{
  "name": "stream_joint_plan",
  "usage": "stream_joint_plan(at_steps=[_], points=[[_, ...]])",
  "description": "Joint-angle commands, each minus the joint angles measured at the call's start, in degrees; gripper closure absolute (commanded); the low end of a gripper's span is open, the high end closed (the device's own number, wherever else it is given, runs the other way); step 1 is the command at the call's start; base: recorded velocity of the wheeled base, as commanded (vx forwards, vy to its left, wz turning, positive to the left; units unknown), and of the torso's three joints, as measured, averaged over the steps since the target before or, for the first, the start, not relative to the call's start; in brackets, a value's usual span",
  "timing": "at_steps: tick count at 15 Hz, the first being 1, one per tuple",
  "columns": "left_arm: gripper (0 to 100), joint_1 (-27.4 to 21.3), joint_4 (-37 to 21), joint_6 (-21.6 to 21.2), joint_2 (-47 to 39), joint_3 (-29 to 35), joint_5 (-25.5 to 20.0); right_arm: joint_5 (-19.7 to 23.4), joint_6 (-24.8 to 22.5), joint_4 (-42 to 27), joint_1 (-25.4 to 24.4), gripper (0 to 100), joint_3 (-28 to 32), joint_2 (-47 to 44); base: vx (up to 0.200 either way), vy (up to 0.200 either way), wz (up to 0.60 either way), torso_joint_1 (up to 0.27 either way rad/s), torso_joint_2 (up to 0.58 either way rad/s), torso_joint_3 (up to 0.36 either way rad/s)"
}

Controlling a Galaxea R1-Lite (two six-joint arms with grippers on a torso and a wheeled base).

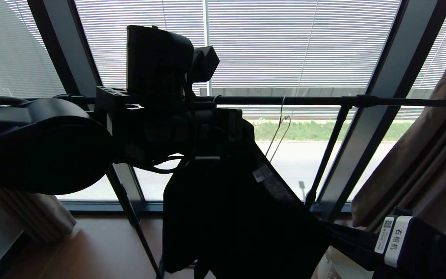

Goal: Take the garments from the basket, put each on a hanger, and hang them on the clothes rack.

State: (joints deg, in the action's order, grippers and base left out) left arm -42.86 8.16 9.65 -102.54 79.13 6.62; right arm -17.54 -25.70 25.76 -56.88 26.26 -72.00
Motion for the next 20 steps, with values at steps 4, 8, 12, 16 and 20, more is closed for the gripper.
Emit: stream_joint_plan(at_steps=[4,8,12,16,20], points=[[100,-1.26,-6.31,0.01,-6.98,12.37,-0.2,-0.12,4.34,7.46,-3.32,100,-0.07,-6.31,0.0,0.0,0.0,0.0,0.0,0.0],[100,-2.49,-8.07,0.01,-9.35,16.85,-0.2,-0.48,7.06,13.26,-4.99,100,0.2,-8.69,0.0,0.0,0.0,0.0,0.0,0.0],[100,-2.93,-8.42,0.1,-9.35,16.5,-0.12,-0.83,9.88,16.08,-4.99,100,1.16,-9.21,0.0,0.0,0.0,0.0,0.0,0.0],[100,-2.67,-8.42,0.01,-5.39,12.01,-0.03,-7.24,9.79,15.81,-4.91,100,0.9,-8.77,0.0,0.0,0.0,0.0,0.0,0.0],[100,-0.82,-8.33,-0.51,2.52,1.03,-0.03,-10.23,4.78,15.46,1.95,100,0.2,-8.77,0.0,0.0,0.0,0.0,0.0,0.0]])
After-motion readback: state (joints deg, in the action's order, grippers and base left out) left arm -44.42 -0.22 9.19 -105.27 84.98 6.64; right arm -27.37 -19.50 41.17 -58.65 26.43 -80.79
